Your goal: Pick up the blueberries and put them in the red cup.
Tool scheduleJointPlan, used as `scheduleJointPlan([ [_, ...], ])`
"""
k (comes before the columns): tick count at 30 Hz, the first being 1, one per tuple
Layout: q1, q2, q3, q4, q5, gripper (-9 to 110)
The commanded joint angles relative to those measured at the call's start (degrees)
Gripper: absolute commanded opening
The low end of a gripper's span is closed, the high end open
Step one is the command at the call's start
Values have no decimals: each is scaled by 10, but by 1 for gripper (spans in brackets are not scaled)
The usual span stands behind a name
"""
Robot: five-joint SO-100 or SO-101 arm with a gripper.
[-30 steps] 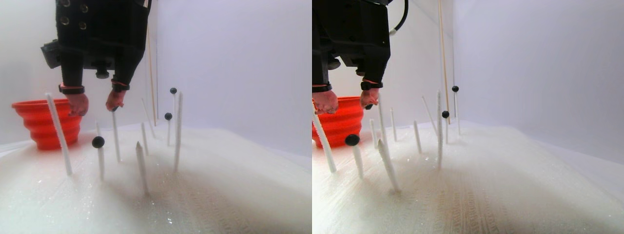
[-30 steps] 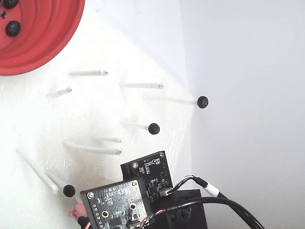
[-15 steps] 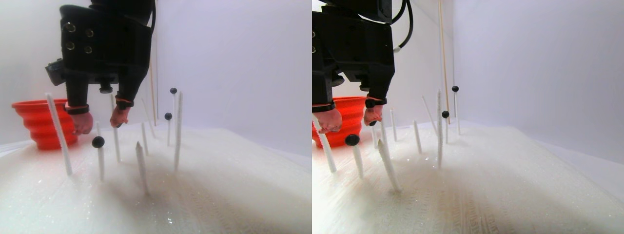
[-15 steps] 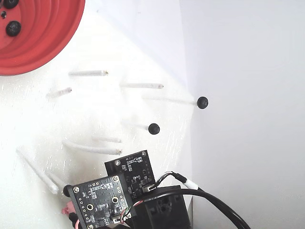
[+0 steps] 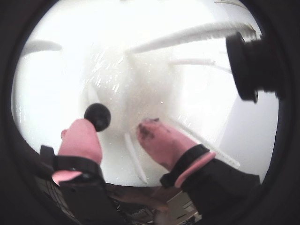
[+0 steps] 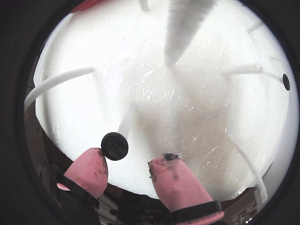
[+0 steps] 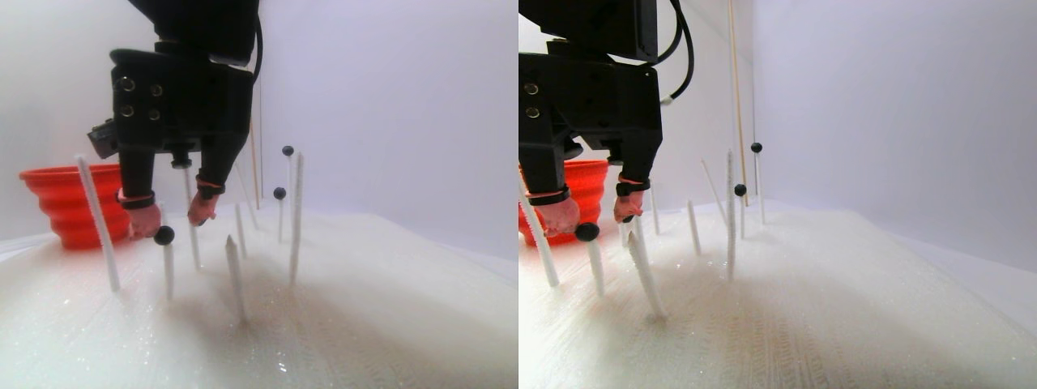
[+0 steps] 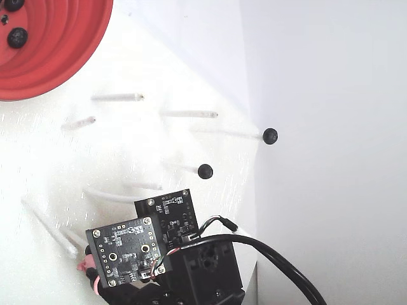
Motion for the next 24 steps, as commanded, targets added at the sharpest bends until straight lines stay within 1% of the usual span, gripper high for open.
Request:
scheduleJointPlan([
  [1,-12,-11,-32,-17,12,18],
  [24,-27,-60,-38,-65,41,17],
])
